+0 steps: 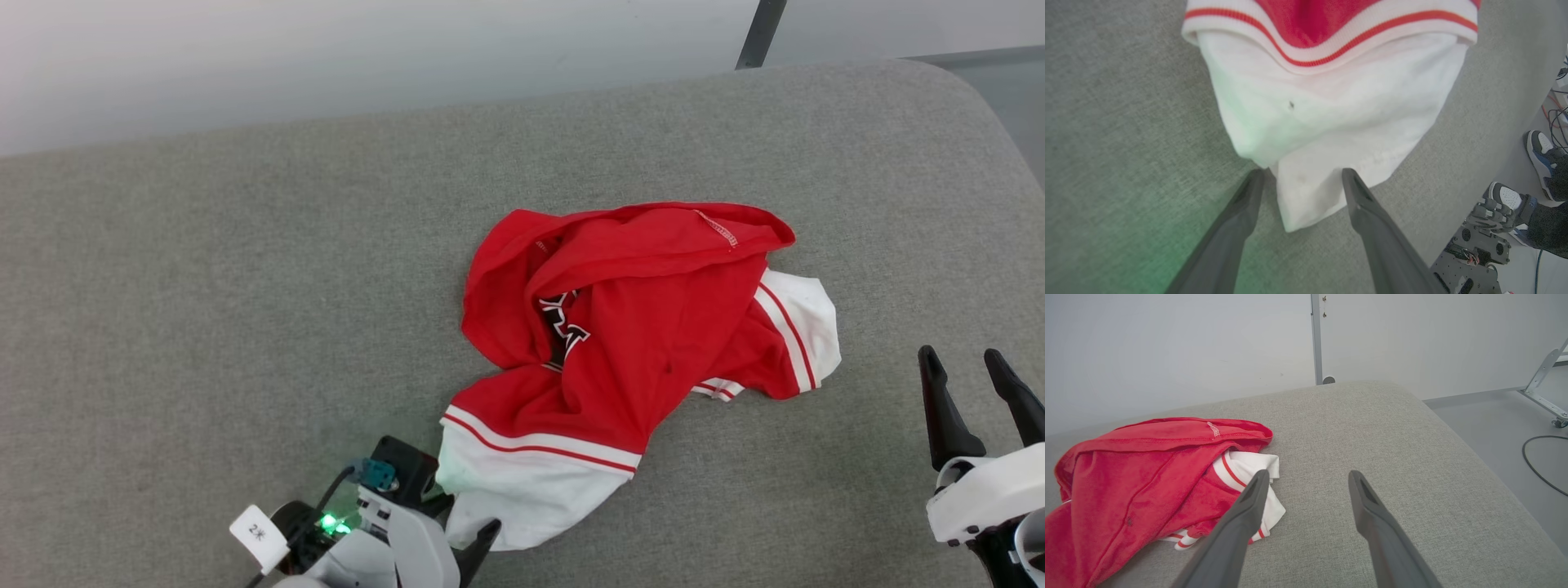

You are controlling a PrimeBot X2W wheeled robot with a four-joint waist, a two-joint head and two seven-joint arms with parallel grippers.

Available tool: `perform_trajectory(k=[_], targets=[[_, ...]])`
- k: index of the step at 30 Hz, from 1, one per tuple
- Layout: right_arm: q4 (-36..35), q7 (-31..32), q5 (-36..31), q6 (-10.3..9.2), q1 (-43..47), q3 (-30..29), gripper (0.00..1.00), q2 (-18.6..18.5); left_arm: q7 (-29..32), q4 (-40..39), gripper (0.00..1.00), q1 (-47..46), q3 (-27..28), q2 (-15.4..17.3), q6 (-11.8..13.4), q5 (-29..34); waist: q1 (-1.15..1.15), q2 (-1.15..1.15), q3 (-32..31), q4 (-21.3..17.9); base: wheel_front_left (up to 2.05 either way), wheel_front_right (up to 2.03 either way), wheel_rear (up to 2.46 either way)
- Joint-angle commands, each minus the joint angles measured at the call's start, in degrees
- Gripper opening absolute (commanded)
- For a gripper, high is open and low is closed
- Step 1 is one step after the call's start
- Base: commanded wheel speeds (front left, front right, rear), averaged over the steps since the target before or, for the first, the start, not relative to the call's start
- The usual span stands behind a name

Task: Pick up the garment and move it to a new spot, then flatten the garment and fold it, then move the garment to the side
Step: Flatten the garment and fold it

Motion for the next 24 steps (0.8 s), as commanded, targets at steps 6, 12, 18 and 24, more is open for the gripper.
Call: perform_trajectory(k=[6, 12, 18, 24], targets=[[0.3, -0.3, 0.6, -0.01, -1.3, 0.3, 1.00, 0.3, -0.8, 4.1, 0.00, -1.0, -0.3, -1.2, -0.8, -1.0, 0.00, 0.00, 0.6, -0.2, 0.00, 0.00, 0.00], [0.4, -0.5, 1.0, -0.01, -1.4, 0.0, 1.00, 0.3, -1.7, 5.3, 0.00, -1.9, 0.3, -1.0, -0.7, -1.4, 0.00, 0.00, 0.9, 0.1, 0.00, 0.00, 0.00], [0.5, -0.4, 1.1, -0.01, -1.2, -0.2, 1.00, 0.2, -0.6, 2.8, 0.00, -2.4, 0.6, 0.8, 0.1, -0.5, 0.00, 0.00, 0.8, 0.6, 0.00, 0.00, 0.00], [0.5, -0.3, 0.9, -0.01, -0.6, -0.3, 1.00, 0.4, 1.7, -3.4, 0.00, -2.6, 1.8, 3.6, 1.6, -0.2, 0.00, 0.00, 0.1, 1.4, 0.00, 0.00, 0.00]])
